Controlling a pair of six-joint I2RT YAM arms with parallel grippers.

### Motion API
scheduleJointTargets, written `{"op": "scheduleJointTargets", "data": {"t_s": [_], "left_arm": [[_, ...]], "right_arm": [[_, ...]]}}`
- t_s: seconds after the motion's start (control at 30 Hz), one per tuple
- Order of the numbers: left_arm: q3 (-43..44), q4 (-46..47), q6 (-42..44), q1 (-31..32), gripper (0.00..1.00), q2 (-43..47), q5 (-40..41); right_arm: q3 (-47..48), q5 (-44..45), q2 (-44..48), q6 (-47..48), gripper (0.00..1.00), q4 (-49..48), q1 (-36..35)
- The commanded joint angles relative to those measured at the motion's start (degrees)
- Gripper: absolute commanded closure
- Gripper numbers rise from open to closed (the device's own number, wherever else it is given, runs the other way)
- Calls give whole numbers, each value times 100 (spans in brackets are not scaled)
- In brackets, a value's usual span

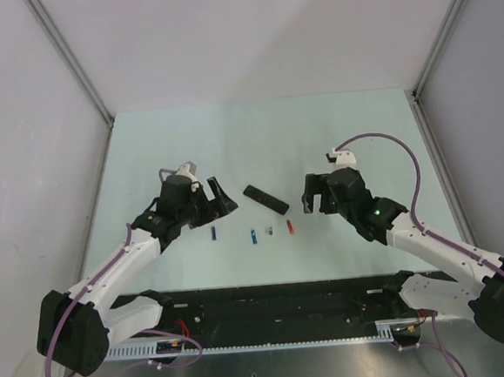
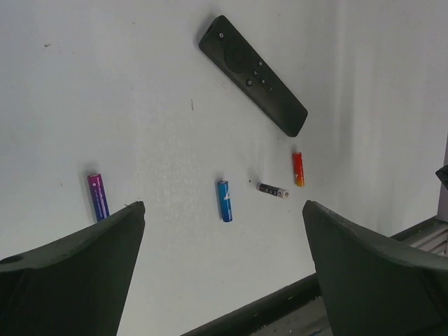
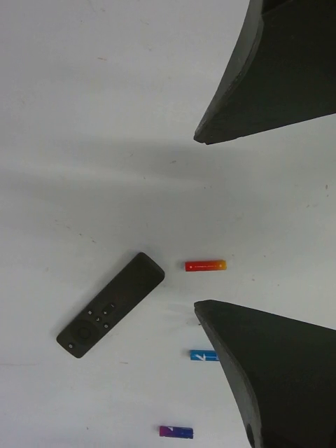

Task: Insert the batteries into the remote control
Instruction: Pick up the remote control from the center of the board.

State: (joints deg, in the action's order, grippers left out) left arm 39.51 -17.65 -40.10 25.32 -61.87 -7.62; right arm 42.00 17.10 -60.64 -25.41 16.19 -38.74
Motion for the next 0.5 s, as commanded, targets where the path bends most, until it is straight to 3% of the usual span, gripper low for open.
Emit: {"op": "scheduleJointTargets", "data": {"t_s": [0.0,0.07,0.23,0.47], "left_arm": [[57,183,-279,8,0,78,112],[197,209,-341,191,4,-61,128],[758,200,-902,1122,12,-606,1410],[1498,192,-1772,1273,22,-2100,1544]], "right_arm": [[45,223,149,1,0,-28,-133],[54,302,184,-17,0,7,-186],[45,399,123,-192,0,78,-213],[45,399,79,-350,0,113,-300]]}}
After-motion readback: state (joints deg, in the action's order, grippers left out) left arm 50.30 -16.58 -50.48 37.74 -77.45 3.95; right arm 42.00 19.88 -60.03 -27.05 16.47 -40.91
